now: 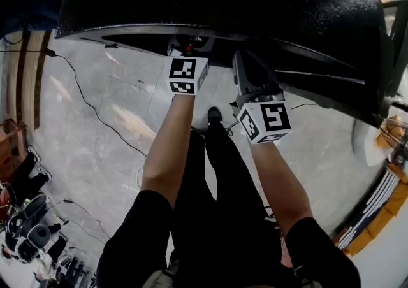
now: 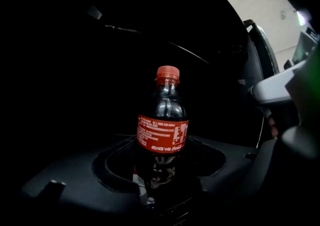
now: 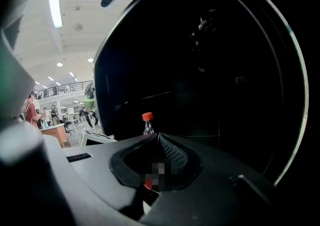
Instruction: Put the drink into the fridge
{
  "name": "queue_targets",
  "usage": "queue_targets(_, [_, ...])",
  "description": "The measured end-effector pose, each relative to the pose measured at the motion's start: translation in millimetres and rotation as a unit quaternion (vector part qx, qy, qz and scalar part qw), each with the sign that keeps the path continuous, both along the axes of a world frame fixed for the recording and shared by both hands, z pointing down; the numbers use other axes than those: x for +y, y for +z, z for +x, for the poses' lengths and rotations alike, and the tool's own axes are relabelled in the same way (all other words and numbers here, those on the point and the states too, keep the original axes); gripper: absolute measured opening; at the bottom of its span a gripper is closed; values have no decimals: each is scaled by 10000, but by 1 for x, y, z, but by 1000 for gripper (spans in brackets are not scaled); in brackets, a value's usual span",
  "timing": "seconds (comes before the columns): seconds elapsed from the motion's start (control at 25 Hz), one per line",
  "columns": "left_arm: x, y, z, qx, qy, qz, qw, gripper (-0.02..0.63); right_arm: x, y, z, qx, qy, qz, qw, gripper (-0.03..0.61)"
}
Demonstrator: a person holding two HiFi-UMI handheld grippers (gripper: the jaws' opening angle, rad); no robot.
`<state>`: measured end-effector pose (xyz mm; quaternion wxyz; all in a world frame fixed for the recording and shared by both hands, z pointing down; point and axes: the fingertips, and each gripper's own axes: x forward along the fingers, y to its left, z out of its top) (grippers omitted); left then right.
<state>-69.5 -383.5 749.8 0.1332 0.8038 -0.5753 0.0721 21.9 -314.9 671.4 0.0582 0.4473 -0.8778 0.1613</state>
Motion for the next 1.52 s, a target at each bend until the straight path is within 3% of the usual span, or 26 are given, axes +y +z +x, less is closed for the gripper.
queue_targets(0.24, [-14, -2, -3, -228, -83, 3, 9997, 304, -2, 3, 3, 82, 56, -8, 10000, 21])
queue_targets(0.64, [-21, -2, -3, -139, -81, -70, 9998, 305, -4, 8, 3, 117, 45, -59, 9999, 21])
queue_targets(0.76, [-15, -8, -5, -86, -110, 67, 9999, 308, -4, 6, 0, 138, 3, -46, 9999, 21])
queue_targets(1.0, [22, -17, -11, 88, -218, -64, 9997, 302, -2, 5, -2, 219, -3, -66, 9997, 21])
queue_targets(1.16, [64, -35, -8, 145, -140, -66, 9998, 189, 20, -5, 3, 485, 14, 64, 9988, 21])
queue_targets(1.36, [130, -92, 6, 86, -140, -92, 9998, 55, 75, -49, 7, 574, -1, 82, 9983, 21])
queue_targets(1.52, [159, -150, 14, 355, -213, -125, 9991, 15, 100, -97, 7, 480, -58, 53, 9988, 21])
